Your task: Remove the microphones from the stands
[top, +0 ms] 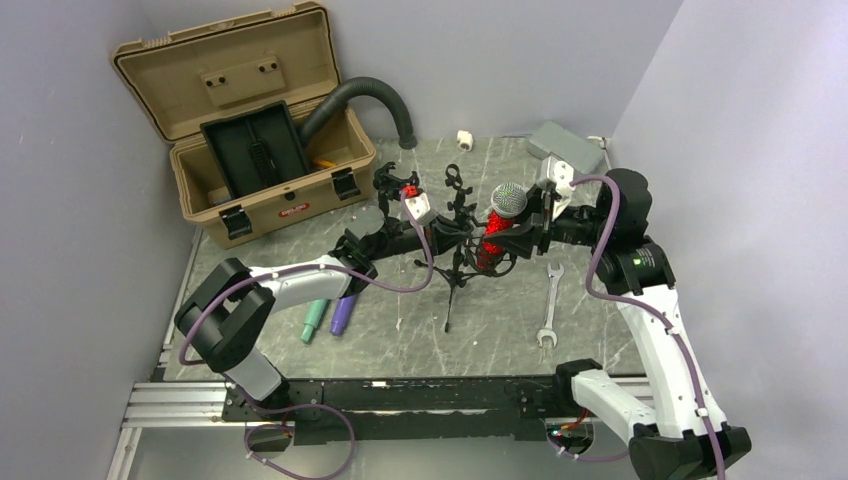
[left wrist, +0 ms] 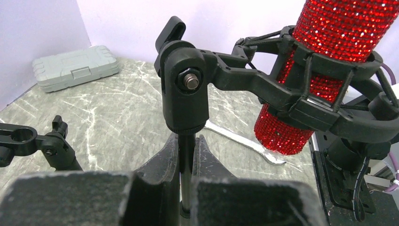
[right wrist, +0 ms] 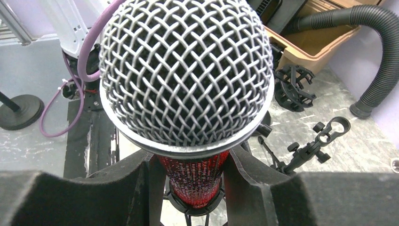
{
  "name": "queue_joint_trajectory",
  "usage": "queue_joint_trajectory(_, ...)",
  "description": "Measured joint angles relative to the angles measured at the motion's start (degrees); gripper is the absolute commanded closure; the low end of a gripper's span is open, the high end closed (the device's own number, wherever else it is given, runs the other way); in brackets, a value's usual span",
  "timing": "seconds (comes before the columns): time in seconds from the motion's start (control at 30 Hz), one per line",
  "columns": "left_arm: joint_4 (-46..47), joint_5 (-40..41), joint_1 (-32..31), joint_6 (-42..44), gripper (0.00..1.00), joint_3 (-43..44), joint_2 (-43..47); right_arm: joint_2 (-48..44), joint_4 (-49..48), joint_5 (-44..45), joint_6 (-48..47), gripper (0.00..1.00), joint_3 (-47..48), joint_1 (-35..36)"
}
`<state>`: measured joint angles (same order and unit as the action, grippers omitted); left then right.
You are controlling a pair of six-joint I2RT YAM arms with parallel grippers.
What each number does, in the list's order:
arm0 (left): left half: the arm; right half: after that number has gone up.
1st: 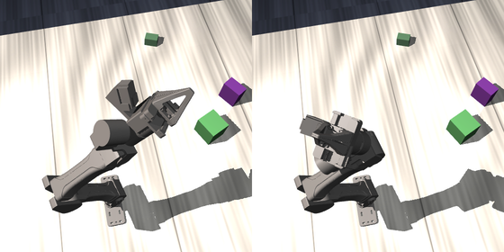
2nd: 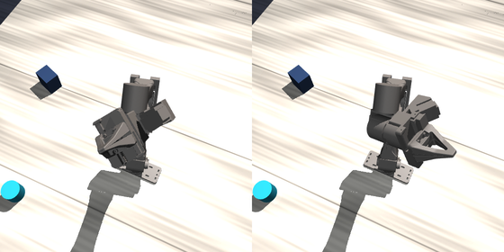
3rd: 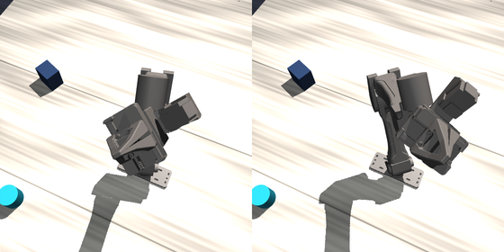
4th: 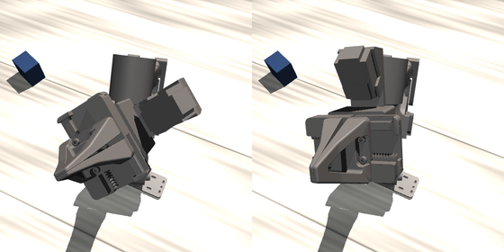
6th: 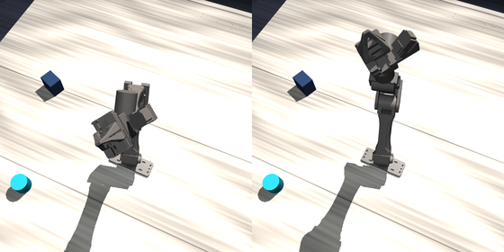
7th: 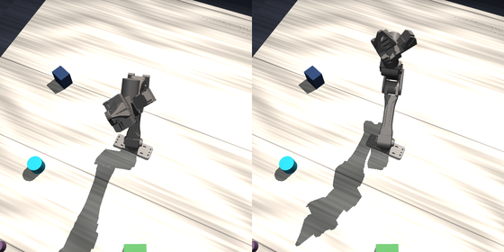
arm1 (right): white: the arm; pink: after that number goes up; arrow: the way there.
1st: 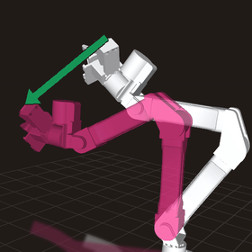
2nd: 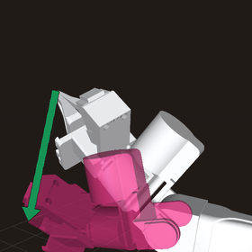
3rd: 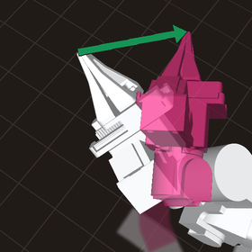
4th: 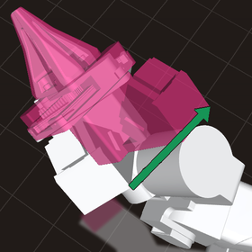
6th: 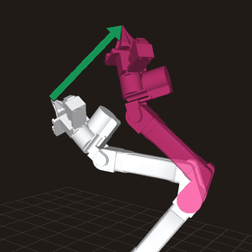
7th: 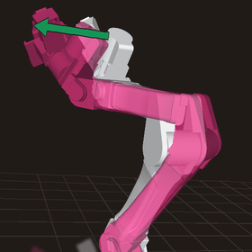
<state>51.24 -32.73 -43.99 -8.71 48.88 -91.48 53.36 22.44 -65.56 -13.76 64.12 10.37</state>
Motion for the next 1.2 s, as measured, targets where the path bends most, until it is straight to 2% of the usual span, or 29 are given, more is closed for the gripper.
queue_joint_trajectory(0.2, 0.57, 0.63, -0.59, 0.11, 1.0, 0.0, -0.2, 0.98, 4.72, 1.22, -0.2, 1.0, 4.68, -0.07)
queue_joint_trajectory(0.6, 0.28, 0.87, -0.98, 0.76, 1.0, 0.0, -0.2, 1.66, 8.15, 1.29, 0.31, 1.0, 13.0, -0.07)
queue_joint_trajectory(0.73, -0.13, 0.39, -1.25, 1.88, 0.98, 0.02, -0.2, 2.8, 8.15, 1.53, 0.57, 1.0, 19.3, -0.04)
queue_joint_trajectory(0.83, -1.18, 0.15, -1.36, 2.25, 0.88, 0.55, -0.17, 2.75, 6.64, 1.62, 0.7, 1.0, 23.15, -0.07)
queue_joint_trajectory(0.97, -3.65, -0.22, -1.36, 3.56, 0.7, 1.75, -0.11, 1.92, 4.5, 1.31, 1.64, 1.0, 23.56, -0.04)
queue_joint_trajectory(1.2, -16.55, -0.76, -1.49, 6.84, 0.22, 2.12, 0.15, 2.03, 2.71, 0.94, 3.19, 1.0, 21.11, -0.04)
